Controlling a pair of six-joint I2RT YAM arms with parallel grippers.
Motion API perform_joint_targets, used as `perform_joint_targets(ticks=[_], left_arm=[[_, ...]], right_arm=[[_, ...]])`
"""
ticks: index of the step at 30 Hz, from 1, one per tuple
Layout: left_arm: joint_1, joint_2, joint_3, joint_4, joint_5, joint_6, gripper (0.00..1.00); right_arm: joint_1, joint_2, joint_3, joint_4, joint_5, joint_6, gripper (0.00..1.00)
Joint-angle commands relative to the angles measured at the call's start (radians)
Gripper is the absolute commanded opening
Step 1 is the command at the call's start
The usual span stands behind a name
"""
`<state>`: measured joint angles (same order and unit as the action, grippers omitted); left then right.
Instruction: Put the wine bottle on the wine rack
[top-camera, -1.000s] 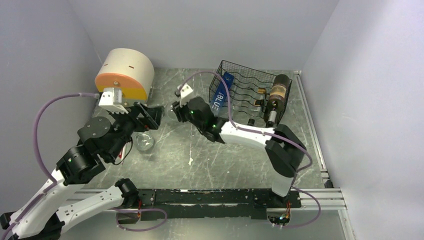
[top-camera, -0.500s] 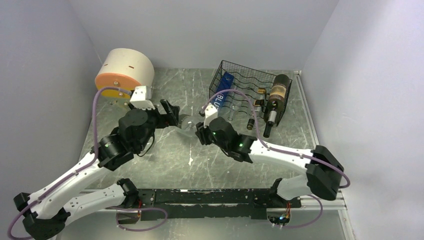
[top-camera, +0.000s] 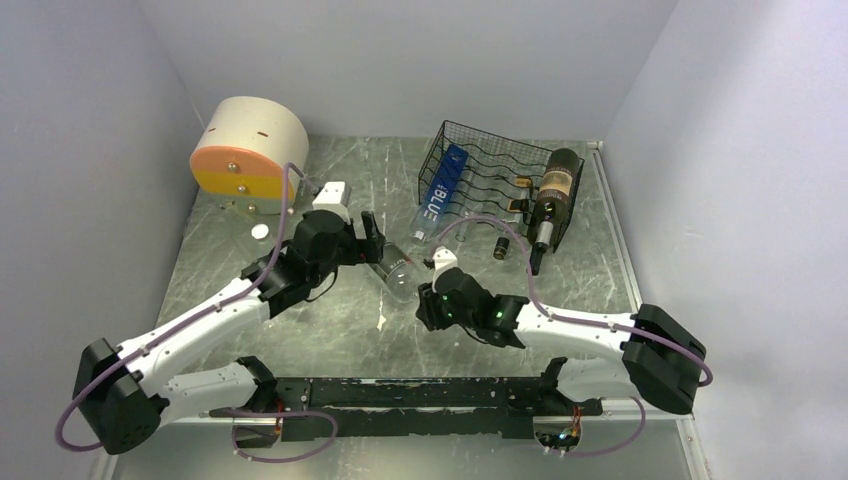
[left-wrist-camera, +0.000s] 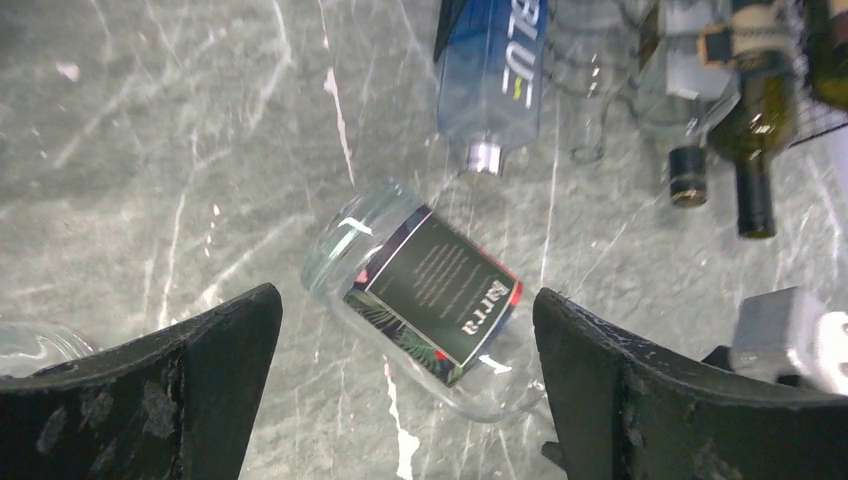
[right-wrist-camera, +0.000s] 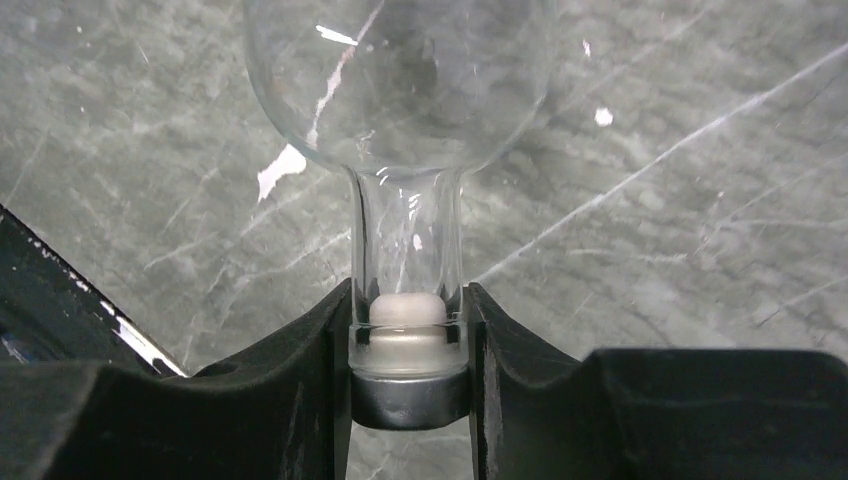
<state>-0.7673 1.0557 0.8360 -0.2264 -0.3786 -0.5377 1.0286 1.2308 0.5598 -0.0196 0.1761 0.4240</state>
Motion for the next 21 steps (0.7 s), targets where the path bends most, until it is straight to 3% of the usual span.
perform_joint_targets(ticks=[1, 6, 8, 12, 21], left_arm=[[0.044, 0.033, -0.058, 0.085, 0.176, -0.028, 1.00], [0.158, 0.087, -0.104, 0.174, 0.465, -0.039, 1.00], [0.179, 0.120, -0.101, 0.183, 0.517, -0.046, 1.00], [0.194, 0.195, -0.074, 0.179, 0.550, -0.042, 1.00], [0.209, 0.321, -0.003, 0.168, 0.513, -0.032, 0.88]], right_arm=[[0.008, -0.008, -0.033, 0.056, -0.032, 0.070, 0.00], [0.010, 0.030, -0.028, 0.016, -0.049, 0.079, 0.01], [0.010, 0.042, -0.021, -0.003, -0.047, 0.078, 0.08], [0.009, 0.075, 0.004, -0.060, -0.039, 0.073, 0.19], [0.012, 0.081, 0.024, -0.084, -0.045, 0.096, 0.45]])
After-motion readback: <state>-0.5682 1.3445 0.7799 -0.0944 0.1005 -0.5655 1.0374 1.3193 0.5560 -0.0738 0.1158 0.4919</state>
